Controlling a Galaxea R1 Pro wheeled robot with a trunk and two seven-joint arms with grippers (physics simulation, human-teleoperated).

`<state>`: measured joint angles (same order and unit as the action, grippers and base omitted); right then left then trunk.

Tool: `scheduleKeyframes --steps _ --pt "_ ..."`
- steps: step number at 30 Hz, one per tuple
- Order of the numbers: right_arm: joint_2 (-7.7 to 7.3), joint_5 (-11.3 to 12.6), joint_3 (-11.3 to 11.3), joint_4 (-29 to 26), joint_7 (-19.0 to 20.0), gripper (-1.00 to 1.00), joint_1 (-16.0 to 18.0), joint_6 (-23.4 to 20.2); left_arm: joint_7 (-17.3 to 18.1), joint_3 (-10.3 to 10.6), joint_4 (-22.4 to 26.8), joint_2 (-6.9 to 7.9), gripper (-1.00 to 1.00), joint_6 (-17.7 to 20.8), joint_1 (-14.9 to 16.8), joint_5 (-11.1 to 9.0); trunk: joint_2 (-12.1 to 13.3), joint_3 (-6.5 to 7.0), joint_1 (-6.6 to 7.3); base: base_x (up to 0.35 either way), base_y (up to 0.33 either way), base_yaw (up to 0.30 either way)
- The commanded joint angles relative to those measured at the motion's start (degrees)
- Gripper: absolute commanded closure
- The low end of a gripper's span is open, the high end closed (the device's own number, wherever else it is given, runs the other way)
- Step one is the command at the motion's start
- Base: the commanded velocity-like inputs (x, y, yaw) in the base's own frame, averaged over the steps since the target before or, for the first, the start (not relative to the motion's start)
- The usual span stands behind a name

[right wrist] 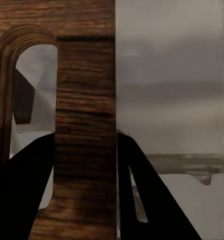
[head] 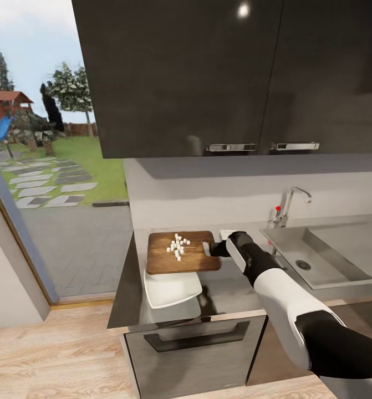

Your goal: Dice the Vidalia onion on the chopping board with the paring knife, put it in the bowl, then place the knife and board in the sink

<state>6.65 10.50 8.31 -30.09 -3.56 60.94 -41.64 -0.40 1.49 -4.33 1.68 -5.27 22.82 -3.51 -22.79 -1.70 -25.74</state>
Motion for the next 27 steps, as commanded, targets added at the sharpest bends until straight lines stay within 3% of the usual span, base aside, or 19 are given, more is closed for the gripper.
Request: scheduleKeyframes --steps 1,12,19,27 --pt "-0.01 -0.36 0.25 -0.05 -0.33 1.0 0.06 -0.2 -0.04 0.18 -0.27 -0.01 -1.0 -0.45 0.12 -0.35 -0.13 -0.14 -0.04 0.0 0.0 0.0" --pt "-0.05 -2.68 0.3 -0.11 -0.33 1.0 0.06 -0.28 -0.04 0.18 -0.28 -0.01 -1.0 -0.45 0.12 -0.35 -0.13 -0.14 -0.04 0.0 0.0 0.0" --pt "-0.05 -10.33 0.3 -2.21 -0.1 1.0 0.06 -0.59 -0.04 0.17 -0.32 -0.01 -1.0 -0.45 0.12 -0.35 -0.13 -0.14 -0.04 0.0 0.0 0.0" --pt "-0.05 -11.43 0.3 -4.17 -0.05 1.0 0.06 -1.69 -0.04 0.18 -0.32 -0.01 -1.0 -0.45 0.12 -0.35 -0.13 -0.14 -0.04 0.0 0.0 0.0"
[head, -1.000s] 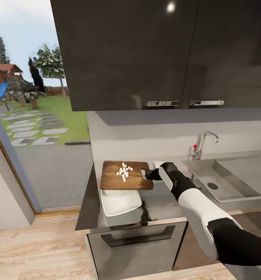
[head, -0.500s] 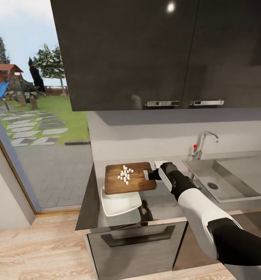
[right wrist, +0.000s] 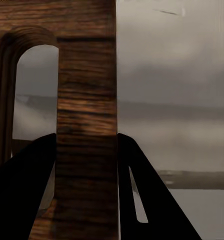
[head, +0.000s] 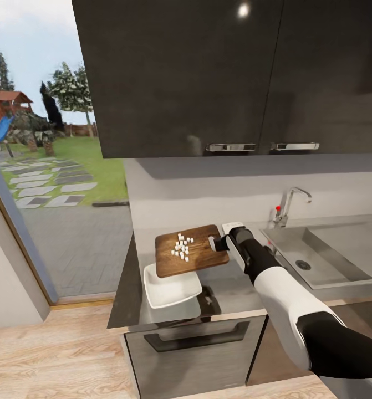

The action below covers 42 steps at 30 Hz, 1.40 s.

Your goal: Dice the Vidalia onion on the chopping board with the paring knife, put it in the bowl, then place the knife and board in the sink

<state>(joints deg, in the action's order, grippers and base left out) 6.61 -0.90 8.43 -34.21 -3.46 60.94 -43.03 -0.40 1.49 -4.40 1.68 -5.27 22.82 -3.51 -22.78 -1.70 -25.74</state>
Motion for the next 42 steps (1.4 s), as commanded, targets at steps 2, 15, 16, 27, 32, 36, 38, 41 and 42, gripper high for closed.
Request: scheduleKeyframes --steps 2,15,16,27,32,36,38,41,42 --pt "-0.01 -0.06 0.18 -0.57 -0.13 1.0 0.05 -1.0 -0.04 0.18 -0.26 -0.01 -1.0 -0.44 0.12 -0.35 -0.14 -0.14 -0.04 0.0 0.0 0.0" --pt "-0.01 -0.17 0.23 -1.21 -0.06 1.0 0.05 -1.71 -0.04 0.18 -0.26 -0.01 -1.0 -0.44 0.12 -0.35 -0.14 -0.14 -0.04 0.0 0.0 0.0" --pt "-0.01 -0.2 0.25 -1.21 -0.06 1.0 0.05 -1.71 -0.04 0.18 -0.25 -0.01 -1.0 -0.44 0.12 -0.35 -0.14 -0.14 -0.04 0.0 0.0 0.0" --pt "0.32 -4.99 0.27 -1.21 0.03 1.0 0.05 -1.55 -0.04 0.18 -0.26 -0.01 -1.0 -0.44 0.12 -0.35 -0.14 -0.14 -0.04 0.0 0.0 0.0" --pt "0.41 -5.43 0.27 -1.21 0.06 1.0 0.05 -1.44 -0.04 0.18 -0.26 -0.01 -1.0 -0.44 0.12 -0.35 -0.14 -0.14 -0.04 0.0 0.0 0.0" --pt "0.44 -5.64 0.27 -1.21 0.11 1.0 0.05 -1.33 -0.04 0.18 -0.26 -0.01 -1.0 -0.44 0.12 -0.35 -0.14 -0.14 -0.04 0.0 0.0 0.0" --pt "0.47 -5.68 0.59 -1.21 0.12 1.0 0.05 -1.29 -0.04 0.18 -0.26 -0.01 -1.0 -0.44 0.12 -0.35 -0.14 -0.14 -0.04 0.0 0.0 0.0" --pt "0.44 -5.76 3.83 -1.26 0.06 1.0 0.05 -1.09 -0.04 0.18 -0.26 -0.01 -1.0 -0.44 0.12 -0.35 -0.14 -0.14 -0.04 0.0 0.0 0.0" --pt "0.43 -5.77 4.74 -1.37 0.05 1.0 0.05 -0.99 -0.04 0.18 -0.26 -0.01 -1.0 -0.44 0.12 -0.35 -0.14 -0.14 -0.04 0.0 0.0 0.0"
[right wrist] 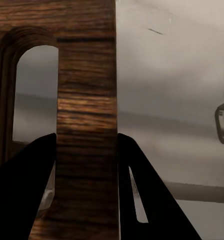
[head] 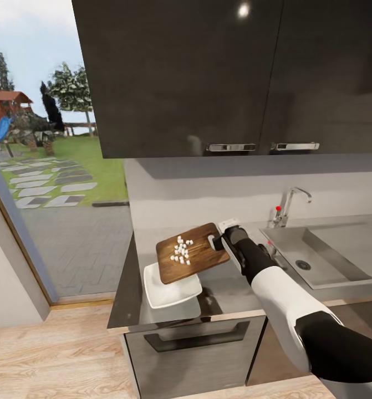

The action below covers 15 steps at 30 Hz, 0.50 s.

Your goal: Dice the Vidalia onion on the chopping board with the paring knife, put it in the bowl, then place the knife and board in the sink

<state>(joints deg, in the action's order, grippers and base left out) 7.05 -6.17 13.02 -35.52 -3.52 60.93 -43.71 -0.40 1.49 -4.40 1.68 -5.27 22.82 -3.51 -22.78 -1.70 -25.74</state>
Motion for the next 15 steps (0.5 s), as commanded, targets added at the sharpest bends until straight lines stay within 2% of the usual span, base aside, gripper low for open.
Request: scheduleKeyframes --steps 1,5,15 --pt "-0.01 -0.5 0.76 -0.25 0.1 1.0 0.06 -0.27 -0.04 0.18 -0.26 -0.01 -1.0 -0.44 0.12 -0.35 -0.14 -0.13 -0.04 0.0 0.0 0.0" --pt "-0.02 -0.51 1.73 -0.91 0.09 1.0 0.06 -0.24 -0.04 0.18 -0.26 -0.01 -1.0 -0.44 0.12 -0.35 -0.14 -0.13 -0.04 0.0 0.0 0.0" --pt "-0.02 -0.51 1.92 -1.21 -0.05 1.0 0.06 -0.16 -0.04 0.18 -0.26 0.16 -1.0 -0.44 0.12 -0.35 -0.14 -0.13 -0.04 0.0 0.0 0.0"
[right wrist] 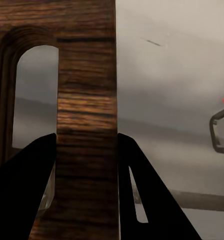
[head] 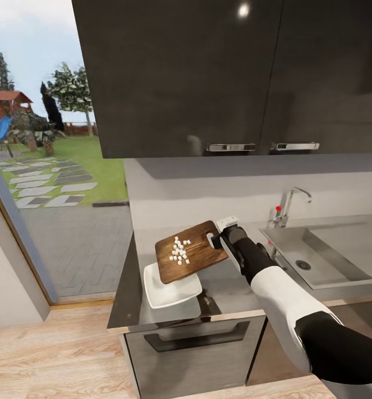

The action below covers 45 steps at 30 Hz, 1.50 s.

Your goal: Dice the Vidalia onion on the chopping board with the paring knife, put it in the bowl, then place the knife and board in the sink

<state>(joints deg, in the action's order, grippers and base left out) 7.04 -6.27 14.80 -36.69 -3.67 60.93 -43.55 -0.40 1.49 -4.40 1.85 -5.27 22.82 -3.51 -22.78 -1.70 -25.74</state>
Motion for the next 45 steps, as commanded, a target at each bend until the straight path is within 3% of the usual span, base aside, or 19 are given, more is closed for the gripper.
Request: scheduleKeyframes --steps 1,8,13,16,33,45 --pt "0.01 -0.41 0.14 -0.12 0.05 1.0 0.06 -0.31 -0.04 0.18 -0.26 -0.01 -1.0 -0.44 0.12 -0.35 -0.14 -0.14 -0.04 0.0 0.0 0.0" --pt "-0.01 -0.83 0.22 -1.85 -0.08 1.0 0.06 -0.31 -0.04 0.18 -0.26 0.0 -1.0 -0.44 0.12 -0.35 -0.14 -0.14 -0.04 0.0 0.0 0.0" --pt "0.11 -5.17 0.16 -1.98 -0.04 1.0 0.06 0.08 -0.04 0.18 -0.26 0.0 -1.0 -0.44 0.12 -0.35 -0.14 -0.14 -0.04 0.0 0.0 0.0" --pt "0.15 -6.28 0.15 -1.98 -0.03 1.0 0.06 0.68 -0.04 0.18 -0.26 0.0 -1.0 -0.44 0.12 -0.35 -0.14 -0.14 -0.04 0.0 0.0 0.0" --pt "0.27 -7.2 0.4 -1.98 -0.26 1.0 0.06 2.57 -0.04 0.18 -0.26 0.0 -1.0 -0.44 0.12 -0.35 -0.14 -0.14 -0.04 0.0 0.0 0.0" --pt "0.34 -9.26 1.99 -1.98 -0.32 1.0 0.06 2.67 -0.04 0.18 -0.26 0.0 -1.0 -0.44 0.12 -0.36 -0.14 -0.14 -0.04 0.0 0.0 0.0"
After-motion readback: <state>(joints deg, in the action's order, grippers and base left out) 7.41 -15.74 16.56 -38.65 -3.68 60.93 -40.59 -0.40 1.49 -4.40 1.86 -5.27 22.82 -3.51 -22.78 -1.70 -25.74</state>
